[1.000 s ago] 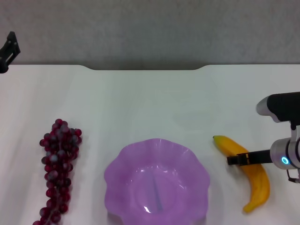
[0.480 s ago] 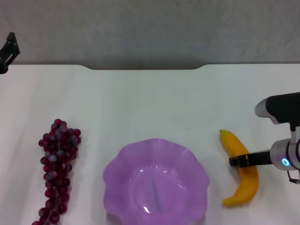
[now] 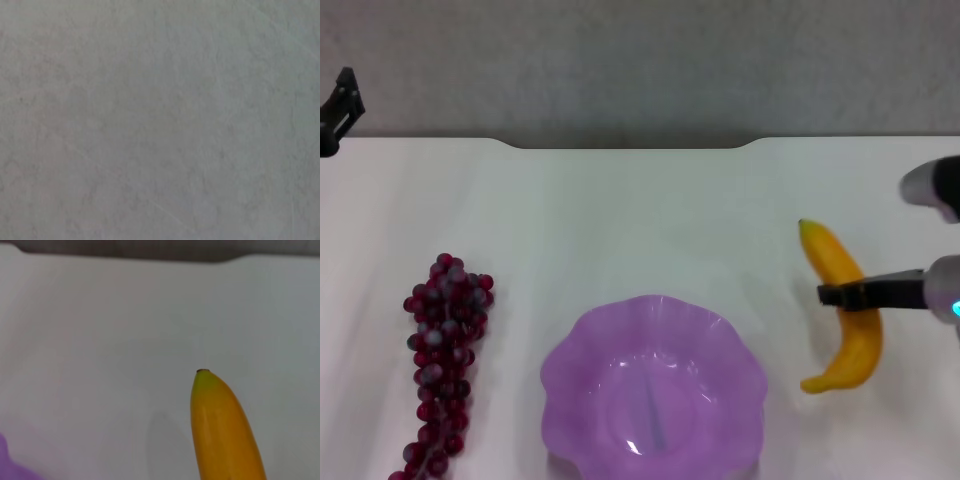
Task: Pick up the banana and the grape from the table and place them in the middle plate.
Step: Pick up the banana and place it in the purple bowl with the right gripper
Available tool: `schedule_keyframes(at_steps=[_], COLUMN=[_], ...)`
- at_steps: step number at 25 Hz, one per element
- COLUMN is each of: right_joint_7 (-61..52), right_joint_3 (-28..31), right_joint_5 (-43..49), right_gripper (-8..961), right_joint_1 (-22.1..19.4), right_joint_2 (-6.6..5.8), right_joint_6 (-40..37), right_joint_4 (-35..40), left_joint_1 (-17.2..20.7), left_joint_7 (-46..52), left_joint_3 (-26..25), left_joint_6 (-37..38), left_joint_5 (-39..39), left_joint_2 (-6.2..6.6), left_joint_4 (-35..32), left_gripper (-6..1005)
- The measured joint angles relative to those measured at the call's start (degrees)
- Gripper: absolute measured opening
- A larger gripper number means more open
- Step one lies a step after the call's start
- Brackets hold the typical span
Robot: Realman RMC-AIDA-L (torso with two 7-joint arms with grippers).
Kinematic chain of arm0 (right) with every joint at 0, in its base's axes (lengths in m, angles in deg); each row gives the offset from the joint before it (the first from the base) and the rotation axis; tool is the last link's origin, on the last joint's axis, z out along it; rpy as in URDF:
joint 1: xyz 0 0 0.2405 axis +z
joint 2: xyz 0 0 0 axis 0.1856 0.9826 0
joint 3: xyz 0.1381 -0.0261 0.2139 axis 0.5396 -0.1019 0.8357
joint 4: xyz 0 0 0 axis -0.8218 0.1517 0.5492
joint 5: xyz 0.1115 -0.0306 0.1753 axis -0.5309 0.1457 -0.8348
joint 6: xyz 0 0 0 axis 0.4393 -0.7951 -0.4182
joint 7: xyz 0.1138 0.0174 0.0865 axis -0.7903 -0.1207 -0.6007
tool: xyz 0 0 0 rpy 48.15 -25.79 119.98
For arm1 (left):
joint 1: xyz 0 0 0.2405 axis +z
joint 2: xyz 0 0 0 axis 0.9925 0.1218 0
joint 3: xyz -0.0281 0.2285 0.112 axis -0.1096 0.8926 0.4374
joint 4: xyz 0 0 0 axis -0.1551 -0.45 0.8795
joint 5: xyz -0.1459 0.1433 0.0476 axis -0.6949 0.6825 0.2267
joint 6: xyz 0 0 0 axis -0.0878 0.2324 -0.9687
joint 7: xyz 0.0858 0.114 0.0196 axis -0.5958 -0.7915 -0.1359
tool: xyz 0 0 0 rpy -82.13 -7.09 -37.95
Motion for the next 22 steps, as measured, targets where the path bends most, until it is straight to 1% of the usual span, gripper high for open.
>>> schedule_keyframes(at_steps=[2,4,6,10,13,22], right_joint_7=[0.0,0.1,0.1,0.1,-0.2,-0.3], right_joint_3=[1.3,1.3,0.9,-3.1,-7.3,-15.9], right_joint_5=[1.7,2.6,2.7,2.5,2.1,-1.3], right_gripper=[508,509,509,508,507,521], right_joint_1=[-2.0,-2.9,-2.9,-2.4,-0.8,2.9], right_joint_2=[0.08,0.11,0.13,0.28,0.36,0.36], right_joint_6=[2.7,4.7,4.9,5.0,4.9,4.1], right_joint_4=[5.6,10.7,11.4,13.5,13.9,13.7], left_joint_1=[0.1,0.4,0.5,0.4,0.4,0.3], left_joint_7=[0.0,0.0,0.0,0.0,-0.2,-0.2], left_joint_3=[0.0,0.0,0.0,0.1,0.2,0.4], left_joint_6=[0.0,0.0,0.2,0.2,0.2,0.2], left_joint_5=[0.0,0.0,0.0,0.0,0.1,0.1], left_joint_2=[0.0,-0.02,-0.05,-0.02,-0.07,-0.05], left_joint_4=[0.4,0.7,0.8,0.8,0.8,0.9], left_gripper=[867,867,867,866,866,865])
